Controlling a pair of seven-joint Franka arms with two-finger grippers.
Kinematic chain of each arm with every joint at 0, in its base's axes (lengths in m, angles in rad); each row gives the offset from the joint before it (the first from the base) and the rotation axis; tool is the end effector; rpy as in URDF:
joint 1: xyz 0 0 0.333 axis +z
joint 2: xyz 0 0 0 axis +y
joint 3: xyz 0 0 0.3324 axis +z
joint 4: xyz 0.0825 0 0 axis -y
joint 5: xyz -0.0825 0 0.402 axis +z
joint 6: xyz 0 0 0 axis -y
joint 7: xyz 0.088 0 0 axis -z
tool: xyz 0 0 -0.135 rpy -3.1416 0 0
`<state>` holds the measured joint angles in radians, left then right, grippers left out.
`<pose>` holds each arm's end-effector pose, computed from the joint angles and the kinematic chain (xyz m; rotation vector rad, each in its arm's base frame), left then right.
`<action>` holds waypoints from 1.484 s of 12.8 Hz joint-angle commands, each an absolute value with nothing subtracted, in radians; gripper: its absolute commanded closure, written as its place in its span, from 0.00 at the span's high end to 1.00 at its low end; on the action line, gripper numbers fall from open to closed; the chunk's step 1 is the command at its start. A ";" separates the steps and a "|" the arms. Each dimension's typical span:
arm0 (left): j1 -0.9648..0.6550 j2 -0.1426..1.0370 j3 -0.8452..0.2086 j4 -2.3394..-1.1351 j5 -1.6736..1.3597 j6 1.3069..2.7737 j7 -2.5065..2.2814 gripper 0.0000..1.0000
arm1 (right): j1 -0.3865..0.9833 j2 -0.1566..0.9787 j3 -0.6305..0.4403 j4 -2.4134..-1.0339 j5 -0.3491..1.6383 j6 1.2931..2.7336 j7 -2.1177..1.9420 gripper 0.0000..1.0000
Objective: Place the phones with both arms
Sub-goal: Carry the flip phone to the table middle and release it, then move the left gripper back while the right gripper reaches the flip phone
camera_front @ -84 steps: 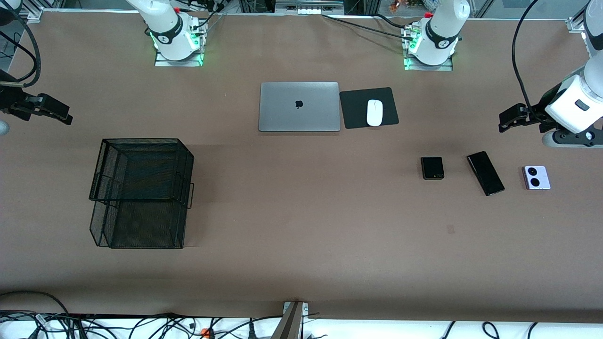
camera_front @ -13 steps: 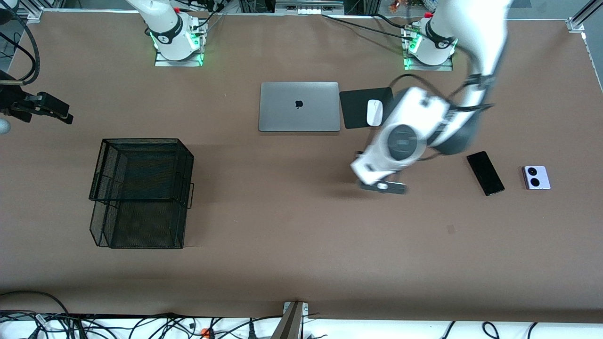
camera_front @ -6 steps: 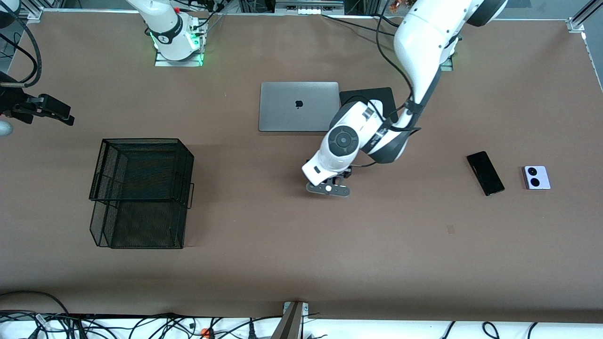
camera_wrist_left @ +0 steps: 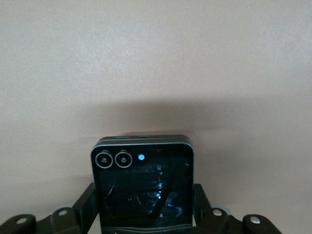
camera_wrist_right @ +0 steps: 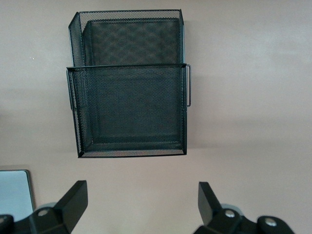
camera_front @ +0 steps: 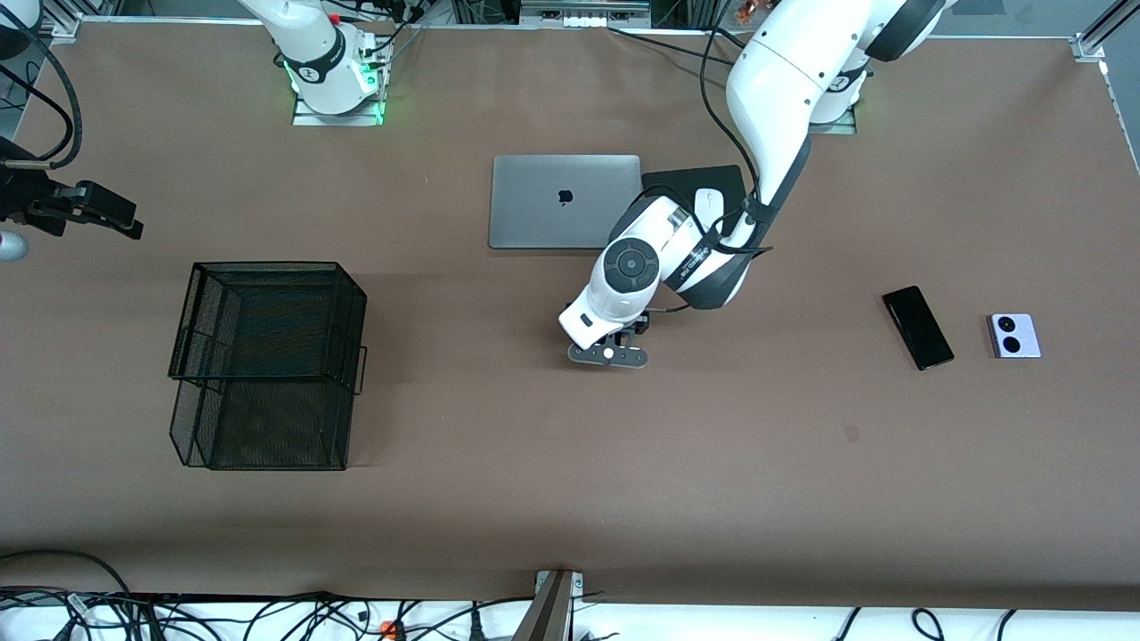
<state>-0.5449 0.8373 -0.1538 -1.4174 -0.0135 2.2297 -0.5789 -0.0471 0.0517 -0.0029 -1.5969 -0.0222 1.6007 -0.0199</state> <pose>0.5874 -0.4690 0.1726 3.0466 -0.0947 -0.1339 0.5873 -0.0323 0.5727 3.1197 -0.0451 -0.0759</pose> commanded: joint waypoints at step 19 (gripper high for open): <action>-0.223 0.635 -0.138 -1.373 -0.028 1.893 -0.351 1.00 | 0.041 0.107 0.015 -1.614 -0.005 1.703 0.020 1.00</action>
<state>-0.3084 0.6537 -0.1167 -1.3481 -0.0132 1.9079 -0.4739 0.0059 0.1039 0.0149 -1.5996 -0.0165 1.6714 -0.0136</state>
